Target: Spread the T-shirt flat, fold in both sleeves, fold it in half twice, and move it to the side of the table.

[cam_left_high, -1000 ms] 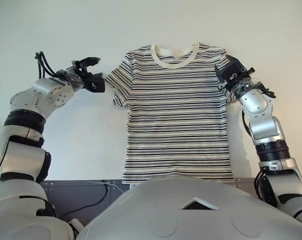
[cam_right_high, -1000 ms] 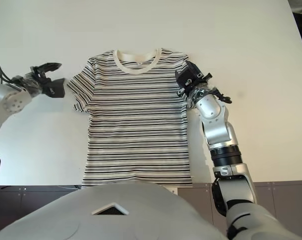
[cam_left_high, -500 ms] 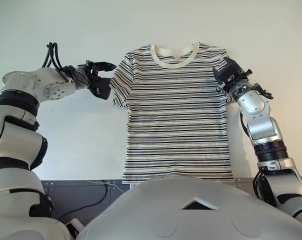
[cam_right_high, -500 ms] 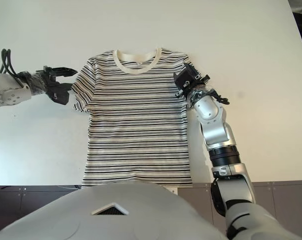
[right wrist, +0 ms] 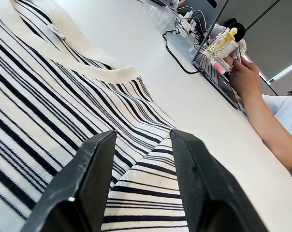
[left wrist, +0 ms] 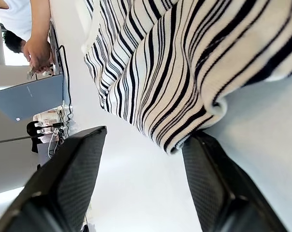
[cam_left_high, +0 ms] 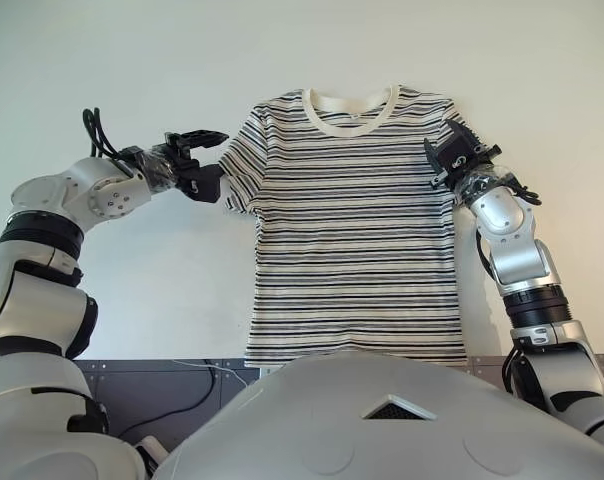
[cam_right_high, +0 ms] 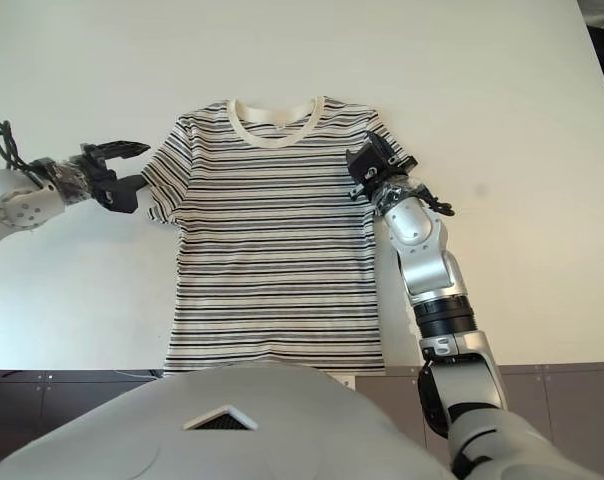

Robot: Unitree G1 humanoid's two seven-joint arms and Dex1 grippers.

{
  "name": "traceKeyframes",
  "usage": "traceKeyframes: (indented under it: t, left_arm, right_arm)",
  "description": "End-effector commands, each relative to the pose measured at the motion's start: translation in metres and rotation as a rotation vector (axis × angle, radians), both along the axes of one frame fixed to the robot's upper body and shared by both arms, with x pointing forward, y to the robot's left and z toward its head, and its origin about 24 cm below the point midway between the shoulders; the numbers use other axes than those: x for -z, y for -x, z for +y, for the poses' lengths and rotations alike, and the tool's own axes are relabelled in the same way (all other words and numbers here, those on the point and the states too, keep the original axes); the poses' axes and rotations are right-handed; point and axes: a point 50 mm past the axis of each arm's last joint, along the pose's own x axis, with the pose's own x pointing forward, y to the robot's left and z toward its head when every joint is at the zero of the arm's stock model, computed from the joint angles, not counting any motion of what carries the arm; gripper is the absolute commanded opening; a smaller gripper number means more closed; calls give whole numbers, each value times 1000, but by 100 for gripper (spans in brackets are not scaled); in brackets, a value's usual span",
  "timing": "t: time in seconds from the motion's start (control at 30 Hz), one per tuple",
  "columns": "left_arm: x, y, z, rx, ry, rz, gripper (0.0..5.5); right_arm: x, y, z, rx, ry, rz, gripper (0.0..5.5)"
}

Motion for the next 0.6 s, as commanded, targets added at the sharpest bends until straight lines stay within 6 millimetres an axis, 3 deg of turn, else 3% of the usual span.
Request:
traceKeyframes:
  t: [0.03,0.17,0.4,0.53,0.6]
  left_arm:
    - [29,36,6,14,-75,199,277]
    - [30,45,9,10,-99,216,277]
    - [33,15,6,-83,-151,111,277]
    - [30,12,10,-82,-165,76,277]
    - [29,14,10,-66,-152,66,248]
  right_arm:
    - [0,0,3,-8,3,-4,207]
    - [2,2,4,-2,-2,1,207]
    - [-1,-2,5,-16,1,-8,207]
    - [0,-1,8,-21,-2,-5,207]
    - [2,0,9,-19,-4,-3,207]
